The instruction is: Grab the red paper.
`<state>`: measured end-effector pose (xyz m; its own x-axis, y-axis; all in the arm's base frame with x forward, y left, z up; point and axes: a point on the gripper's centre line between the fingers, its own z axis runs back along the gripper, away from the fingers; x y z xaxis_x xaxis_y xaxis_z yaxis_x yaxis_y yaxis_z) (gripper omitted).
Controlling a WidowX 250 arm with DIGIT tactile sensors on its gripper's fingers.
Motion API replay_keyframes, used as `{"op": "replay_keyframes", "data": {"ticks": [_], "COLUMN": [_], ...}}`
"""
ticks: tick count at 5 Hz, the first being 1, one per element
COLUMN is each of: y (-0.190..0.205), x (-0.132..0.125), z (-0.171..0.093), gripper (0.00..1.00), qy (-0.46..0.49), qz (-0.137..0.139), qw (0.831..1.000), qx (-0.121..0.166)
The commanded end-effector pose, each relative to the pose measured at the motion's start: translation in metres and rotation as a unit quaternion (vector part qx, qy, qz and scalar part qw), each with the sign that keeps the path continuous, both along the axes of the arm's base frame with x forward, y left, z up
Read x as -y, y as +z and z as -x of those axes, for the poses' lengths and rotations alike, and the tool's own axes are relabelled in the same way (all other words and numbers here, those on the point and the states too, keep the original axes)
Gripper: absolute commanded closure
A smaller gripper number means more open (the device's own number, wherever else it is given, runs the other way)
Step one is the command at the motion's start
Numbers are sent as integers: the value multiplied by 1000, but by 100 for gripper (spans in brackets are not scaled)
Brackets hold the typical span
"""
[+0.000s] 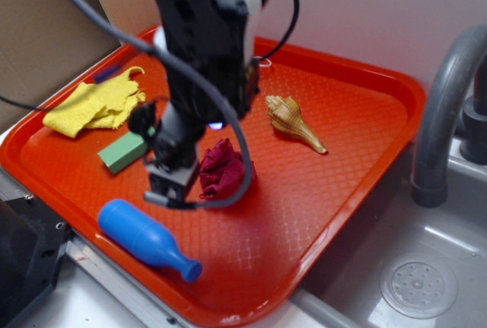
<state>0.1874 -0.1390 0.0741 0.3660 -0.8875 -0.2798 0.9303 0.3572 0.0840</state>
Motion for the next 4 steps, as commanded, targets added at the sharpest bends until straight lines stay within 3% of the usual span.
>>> {"op": "replay_keyframes", "data": {"ticks": [1,2,3,4], "y": [-21,-31,-51,-55], "x": [-11,-10,-10,-12], "z": [-7,-13,-12,-7], "gripper": [0,0,100,100], "qy": [40,75,108,115], "qz": [-31,-20,3,9], "qw": [998,996,994,993], "qx": [44,51,22,18]}}
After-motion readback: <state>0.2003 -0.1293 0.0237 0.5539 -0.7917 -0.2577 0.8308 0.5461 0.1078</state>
